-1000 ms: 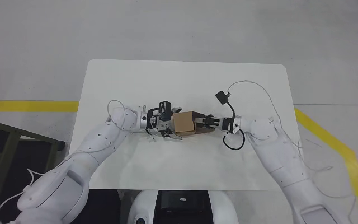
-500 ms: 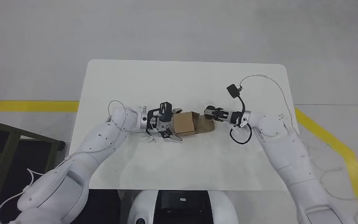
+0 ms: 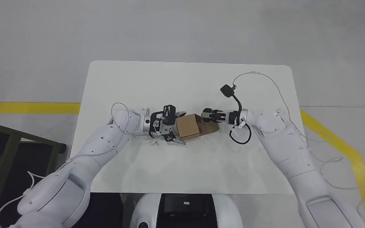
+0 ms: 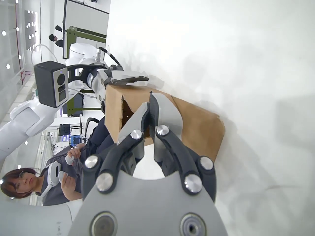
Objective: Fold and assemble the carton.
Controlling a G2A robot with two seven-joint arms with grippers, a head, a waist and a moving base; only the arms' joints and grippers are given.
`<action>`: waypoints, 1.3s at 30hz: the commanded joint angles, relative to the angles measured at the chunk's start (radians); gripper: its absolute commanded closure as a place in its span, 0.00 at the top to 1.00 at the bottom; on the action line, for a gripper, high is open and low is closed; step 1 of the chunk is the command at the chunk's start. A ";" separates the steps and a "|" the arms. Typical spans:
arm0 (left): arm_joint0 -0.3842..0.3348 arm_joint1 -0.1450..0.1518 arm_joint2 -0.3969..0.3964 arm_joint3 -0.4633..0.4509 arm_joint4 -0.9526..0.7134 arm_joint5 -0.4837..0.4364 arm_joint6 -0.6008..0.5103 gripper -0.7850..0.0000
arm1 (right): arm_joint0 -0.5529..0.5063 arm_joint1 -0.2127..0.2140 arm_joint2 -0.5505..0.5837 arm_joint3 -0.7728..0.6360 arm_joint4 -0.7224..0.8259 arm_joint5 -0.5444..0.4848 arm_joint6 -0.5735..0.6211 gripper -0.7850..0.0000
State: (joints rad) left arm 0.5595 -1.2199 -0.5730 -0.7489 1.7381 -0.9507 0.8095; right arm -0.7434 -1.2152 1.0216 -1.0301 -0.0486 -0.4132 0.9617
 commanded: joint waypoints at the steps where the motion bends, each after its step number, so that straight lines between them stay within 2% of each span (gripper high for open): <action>1: -0.001 0.000 0.001 0.001 0.002 0.000 0.000 1.00 | -0.001 0.001 0.001 0.004 0.003 -0.005 0.008 0.00; 12: -0.004 -0.001 0.005 0.005 0.008 -0.002 0.003 1.00 | -0.035 0.009 0.010 -0.035 0.086 0.023 0.083 0.00; 21: -0.008 -0.002 0.011 0.007 0.016 -0.011 0.009 1.00 | -0.037 0.002 -0.017 -0.025 0.109 0.053 0.084 0.00; 32: -0.013 0.000 0.024 0.014 0.040 -0.022 0.038 1.00 | -0.017 -0.008 -0.046 0.009 0.147 0.021 0.129 0.00; 39: -0.024 0.008 0.021 0.027 0.043 -0.008 0.052 1.00 | -0.045 0.001 -0.034 -0.025 0.157 0.018 0.146 0.00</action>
State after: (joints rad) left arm 0.5375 -1.2137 -0.5509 -0.7249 1.7817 -0.9614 0.8586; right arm -0.7831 -1.2153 0.9867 -1.0468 0.1079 -0.3957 1.1056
